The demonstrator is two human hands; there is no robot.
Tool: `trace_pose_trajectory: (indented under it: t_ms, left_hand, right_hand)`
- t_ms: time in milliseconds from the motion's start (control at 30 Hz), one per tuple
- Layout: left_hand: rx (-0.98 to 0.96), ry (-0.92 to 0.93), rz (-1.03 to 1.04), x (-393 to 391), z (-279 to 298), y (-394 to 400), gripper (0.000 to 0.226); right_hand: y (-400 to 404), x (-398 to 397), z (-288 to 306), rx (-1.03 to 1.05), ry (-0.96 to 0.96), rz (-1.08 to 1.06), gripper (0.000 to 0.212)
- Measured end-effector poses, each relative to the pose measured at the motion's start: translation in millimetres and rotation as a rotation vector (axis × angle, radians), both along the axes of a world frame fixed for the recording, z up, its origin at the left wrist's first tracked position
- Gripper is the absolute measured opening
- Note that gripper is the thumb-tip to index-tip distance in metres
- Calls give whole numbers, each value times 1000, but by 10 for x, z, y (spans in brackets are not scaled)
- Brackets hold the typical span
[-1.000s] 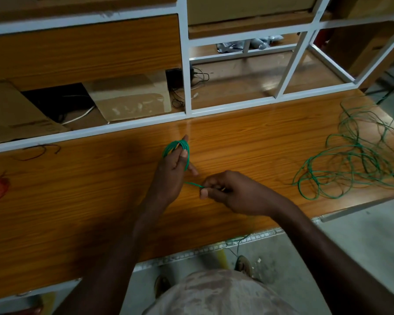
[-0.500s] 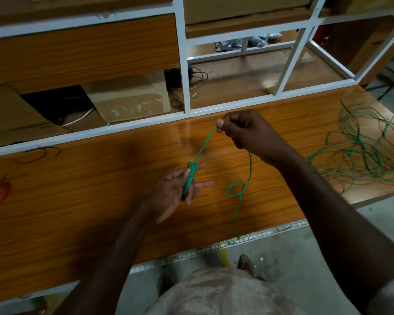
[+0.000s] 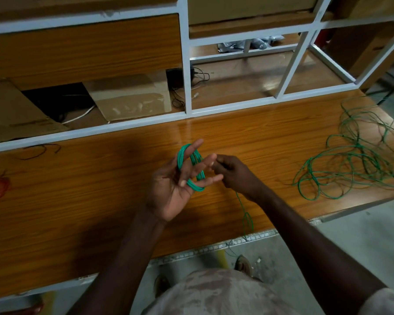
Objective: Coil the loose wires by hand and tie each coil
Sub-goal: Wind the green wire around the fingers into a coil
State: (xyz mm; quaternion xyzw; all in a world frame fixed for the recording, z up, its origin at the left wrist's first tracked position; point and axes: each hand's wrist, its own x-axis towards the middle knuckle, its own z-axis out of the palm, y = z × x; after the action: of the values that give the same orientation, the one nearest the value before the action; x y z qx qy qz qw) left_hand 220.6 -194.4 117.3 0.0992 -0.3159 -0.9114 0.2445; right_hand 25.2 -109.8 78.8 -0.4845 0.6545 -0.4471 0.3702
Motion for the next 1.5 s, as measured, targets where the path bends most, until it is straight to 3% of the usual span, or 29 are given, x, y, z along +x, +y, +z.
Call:
trace_pose_trajectory:
  t_ms: [233, 467, 567, 700, 767, 933, 1067, 1200, 1300, 1500]
  left_hand:
    - [27, -24, 107, -7, 235, -171, 53]
    - [-274, -282, 231, -108, 157, -281, 48]
    - [-463, -458, 308, -110, 104, -268, 39]
    - [-806, -740, 372, -118, -4, -268, 53]
    - [-958, -868, 356, -94, -100, -246, 42]
    - [-1102, -902, 197, -9, -298, -206, 35]
    - [-1010, -739, 21, -14, -379, -132, 60]
    - [-851, -655, -48, -59, -297, -41, 52]
    - [-599, -527, -101, -14, -130, 74, 38]
    - [-249, -367, -113, 87, 152, 133, 49]
  right_hand:
    - [312, 353, -30, 80, -23, 137, 29]
    - [517, 602, 244, 123, -85, 356, 27]
    - [588, 508, 399, 138, 58, 413, 26]
    - [617, 403, 616, 138, 241, 438, 24]
    - [598, 348, 719, 123, 336, 447, 24]
    - [464, 13, 825, 121, 618, 340, 22]
    - [350, -224, 838, 2, 721, 196, 19]
    - [206, -293, 780, -55, 764, 133, 19]
    - [114, -306, 692, -69, 801, 96, 21]
    - [5, -258, 471, -120, 691, 79, 24]
